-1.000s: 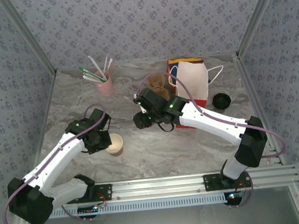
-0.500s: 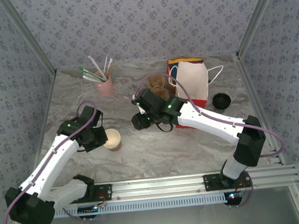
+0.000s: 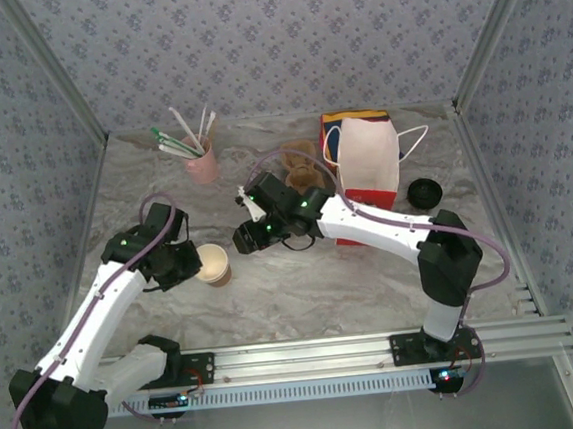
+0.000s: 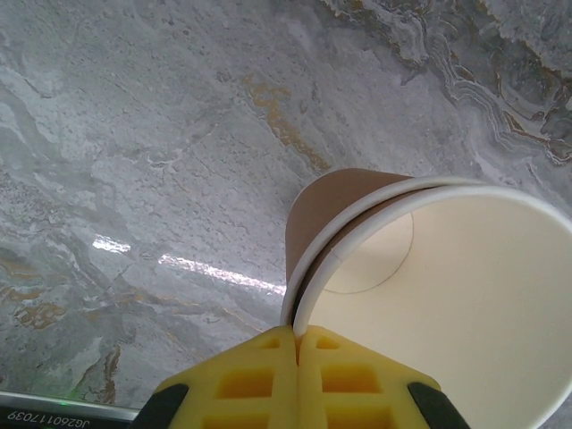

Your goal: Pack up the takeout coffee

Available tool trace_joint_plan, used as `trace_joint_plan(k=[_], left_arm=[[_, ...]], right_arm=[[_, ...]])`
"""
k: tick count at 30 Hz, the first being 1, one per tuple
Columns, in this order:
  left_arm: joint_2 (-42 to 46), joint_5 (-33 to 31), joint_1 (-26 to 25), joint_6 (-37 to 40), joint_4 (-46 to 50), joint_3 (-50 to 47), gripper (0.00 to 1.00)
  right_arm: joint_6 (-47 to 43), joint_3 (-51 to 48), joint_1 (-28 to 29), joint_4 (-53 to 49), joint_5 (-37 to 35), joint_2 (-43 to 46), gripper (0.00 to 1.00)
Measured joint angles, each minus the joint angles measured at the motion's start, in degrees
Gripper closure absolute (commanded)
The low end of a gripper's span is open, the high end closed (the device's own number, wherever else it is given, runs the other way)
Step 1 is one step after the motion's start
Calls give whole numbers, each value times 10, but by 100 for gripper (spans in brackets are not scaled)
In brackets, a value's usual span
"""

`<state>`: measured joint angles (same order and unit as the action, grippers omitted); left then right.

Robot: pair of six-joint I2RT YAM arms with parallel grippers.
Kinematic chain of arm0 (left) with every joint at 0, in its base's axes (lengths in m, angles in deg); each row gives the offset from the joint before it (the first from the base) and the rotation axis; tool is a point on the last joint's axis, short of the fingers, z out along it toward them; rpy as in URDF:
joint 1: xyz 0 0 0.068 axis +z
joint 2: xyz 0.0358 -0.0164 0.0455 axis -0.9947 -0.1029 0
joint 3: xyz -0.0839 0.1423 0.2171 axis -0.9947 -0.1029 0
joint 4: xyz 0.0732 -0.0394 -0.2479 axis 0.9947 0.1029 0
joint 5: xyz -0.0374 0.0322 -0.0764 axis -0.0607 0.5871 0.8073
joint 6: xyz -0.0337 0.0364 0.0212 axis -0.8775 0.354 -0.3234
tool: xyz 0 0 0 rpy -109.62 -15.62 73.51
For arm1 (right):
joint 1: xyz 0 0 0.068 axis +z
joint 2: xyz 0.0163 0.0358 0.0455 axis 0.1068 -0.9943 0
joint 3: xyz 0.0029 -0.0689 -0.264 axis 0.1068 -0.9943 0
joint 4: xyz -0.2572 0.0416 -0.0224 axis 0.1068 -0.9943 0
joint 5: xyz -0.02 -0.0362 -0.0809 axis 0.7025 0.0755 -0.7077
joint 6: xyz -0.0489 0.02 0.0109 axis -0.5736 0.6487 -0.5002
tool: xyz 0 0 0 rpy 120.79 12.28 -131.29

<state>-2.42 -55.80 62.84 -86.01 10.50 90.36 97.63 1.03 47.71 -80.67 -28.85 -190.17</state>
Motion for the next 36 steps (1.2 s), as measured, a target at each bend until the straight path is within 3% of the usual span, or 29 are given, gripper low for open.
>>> trace_joint_plan(k=[16, 36], left_arm=[[12, 14, 14, 0, -5, -11, 100], [12, 23, 21, 0, -10, -14, 100]], right_arm=[[100, -36, -26, 114, 135, -60, 59], [144, -45, -37, 171, 212, -92, 61]])
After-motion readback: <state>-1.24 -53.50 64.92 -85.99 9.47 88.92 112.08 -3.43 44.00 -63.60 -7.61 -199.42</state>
